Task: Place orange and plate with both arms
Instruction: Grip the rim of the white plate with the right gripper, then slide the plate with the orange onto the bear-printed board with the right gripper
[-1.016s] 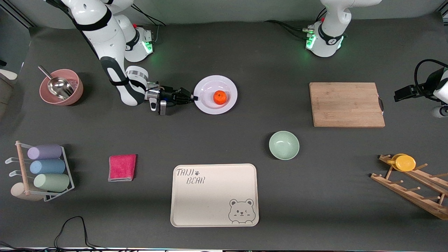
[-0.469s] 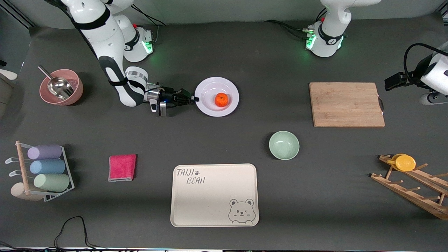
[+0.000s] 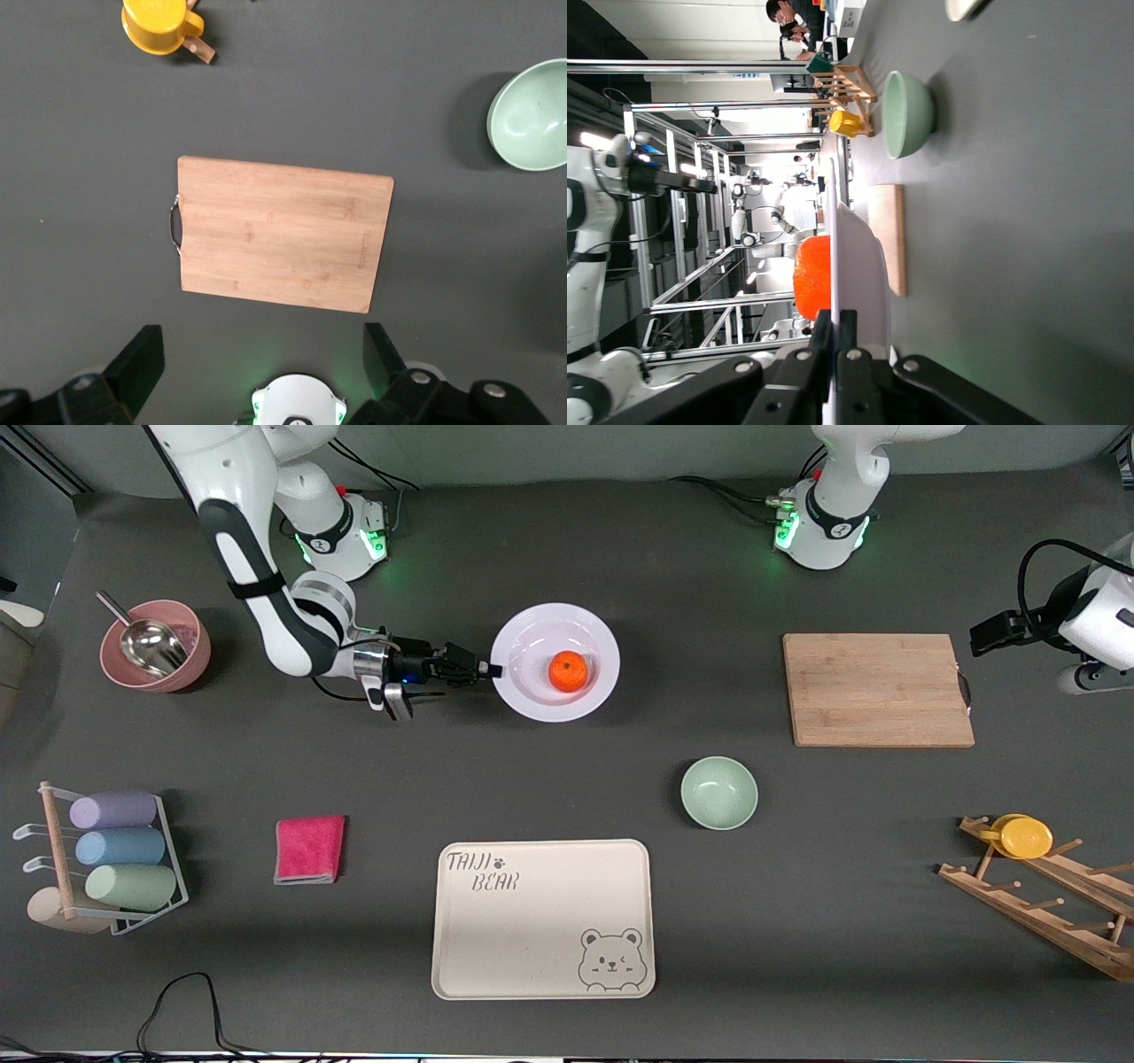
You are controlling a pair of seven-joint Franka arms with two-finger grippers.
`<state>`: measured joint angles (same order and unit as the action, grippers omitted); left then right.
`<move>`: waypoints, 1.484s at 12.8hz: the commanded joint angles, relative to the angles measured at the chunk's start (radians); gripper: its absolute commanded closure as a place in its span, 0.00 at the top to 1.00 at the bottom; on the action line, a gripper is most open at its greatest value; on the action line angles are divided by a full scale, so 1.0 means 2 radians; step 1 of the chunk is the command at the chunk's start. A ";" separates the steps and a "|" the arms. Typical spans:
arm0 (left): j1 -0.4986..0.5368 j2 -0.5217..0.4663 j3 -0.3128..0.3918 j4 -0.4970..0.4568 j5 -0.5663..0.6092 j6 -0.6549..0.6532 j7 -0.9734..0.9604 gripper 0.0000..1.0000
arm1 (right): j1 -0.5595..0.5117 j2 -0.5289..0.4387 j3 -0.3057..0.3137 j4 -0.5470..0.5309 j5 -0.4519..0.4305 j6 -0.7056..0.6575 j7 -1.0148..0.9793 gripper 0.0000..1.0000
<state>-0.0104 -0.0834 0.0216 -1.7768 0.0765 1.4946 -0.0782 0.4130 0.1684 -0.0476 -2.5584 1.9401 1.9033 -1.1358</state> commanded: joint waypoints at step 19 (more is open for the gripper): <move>-0.013 0.000 -0.002 0.046 -0.001 -0.045 -0.003 1.00 | -0.058 0.461 -0.048 0.740 -0.077 0.081 0.269 0.00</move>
<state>-0.0285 -0.0843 0.0123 -1.7075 0.0751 1.4319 -0.0782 0.2925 1.0424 -0.1387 -1.1469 1.8024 2.0639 -0.6330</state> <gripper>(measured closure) 0.000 0.960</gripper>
